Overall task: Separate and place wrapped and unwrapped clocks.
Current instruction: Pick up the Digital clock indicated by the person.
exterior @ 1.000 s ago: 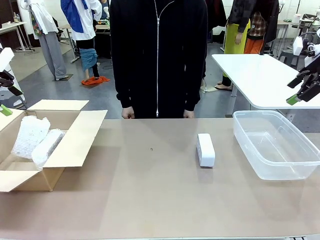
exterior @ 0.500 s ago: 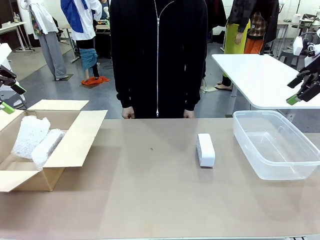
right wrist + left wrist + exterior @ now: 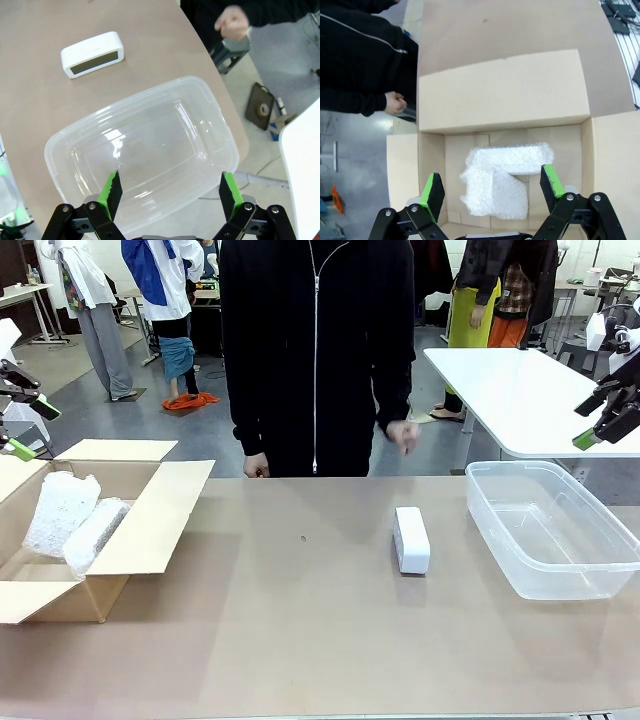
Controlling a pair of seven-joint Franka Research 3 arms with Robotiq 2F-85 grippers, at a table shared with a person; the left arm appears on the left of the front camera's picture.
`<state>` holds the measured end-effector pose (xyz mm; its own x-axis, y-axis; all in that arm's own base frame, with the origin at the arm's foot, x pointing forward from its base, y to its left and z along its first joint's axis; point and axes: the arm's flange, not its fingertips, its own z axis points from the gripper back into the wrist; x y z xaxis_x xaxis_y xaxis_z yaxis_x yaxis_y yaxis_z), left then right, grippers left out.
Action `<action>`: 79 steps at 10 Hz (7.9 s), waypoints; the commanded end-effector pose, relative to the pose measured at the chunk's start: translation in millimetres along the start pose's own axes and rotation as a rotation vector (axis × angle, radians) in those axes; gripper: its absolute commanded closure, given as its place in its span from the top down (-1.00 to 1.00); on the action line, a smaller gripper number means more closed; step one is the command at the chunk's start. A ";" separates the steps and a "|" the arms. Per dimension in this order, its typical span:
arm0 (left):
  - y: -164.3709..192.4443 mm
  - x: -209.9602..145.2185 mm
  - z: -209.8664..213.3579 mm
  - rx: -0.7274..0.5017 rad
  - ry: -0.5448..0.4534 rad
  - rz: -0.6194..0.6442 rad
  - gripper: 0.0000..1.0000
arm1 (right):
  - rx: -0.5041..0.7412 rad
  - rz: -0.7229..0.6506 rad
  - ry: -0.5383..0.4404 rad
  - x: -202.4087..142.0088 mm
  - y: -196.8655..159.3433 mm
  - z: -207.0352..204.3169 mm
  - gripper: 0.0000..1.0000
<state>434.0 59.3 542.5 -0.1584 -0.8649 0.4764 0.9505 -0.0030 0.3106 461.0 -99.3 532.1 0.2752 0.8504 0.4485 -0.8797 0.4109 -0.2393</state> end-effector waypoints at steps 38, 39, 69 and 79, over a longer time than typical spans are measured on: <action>-0.2 0.7 -2.5 0.006 -0.024 -0.016 1.00 | 0.349 1.243 -0.045 246.9 144.9 -83.9 1.00; -0.2 0.7 -2.5 0.006 -0.024 -0.016 1.00 | 0.374 1.297 -0.025 249.0 153.9 -93.3 1.00; -0.2 0.7 -2.5 0.006 -0.024 -0.016 1.00 | 0.587 1.683 0.225 197.0 147.6 -272.0 1.00; -0.2 0.7 -2.5 0.006 -0.024 -0.016 1.00 | 0.657 1.647 0.250 199.1 156.9 -292.8 0.60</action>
<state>434.7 57.2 539.9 -0.1796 -0.8587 0.4800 0.9452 -0.0154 0.3260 485.6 227.0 333.3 -0.9689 0.2474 -0.0043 -0.2471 -0.9666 0.0684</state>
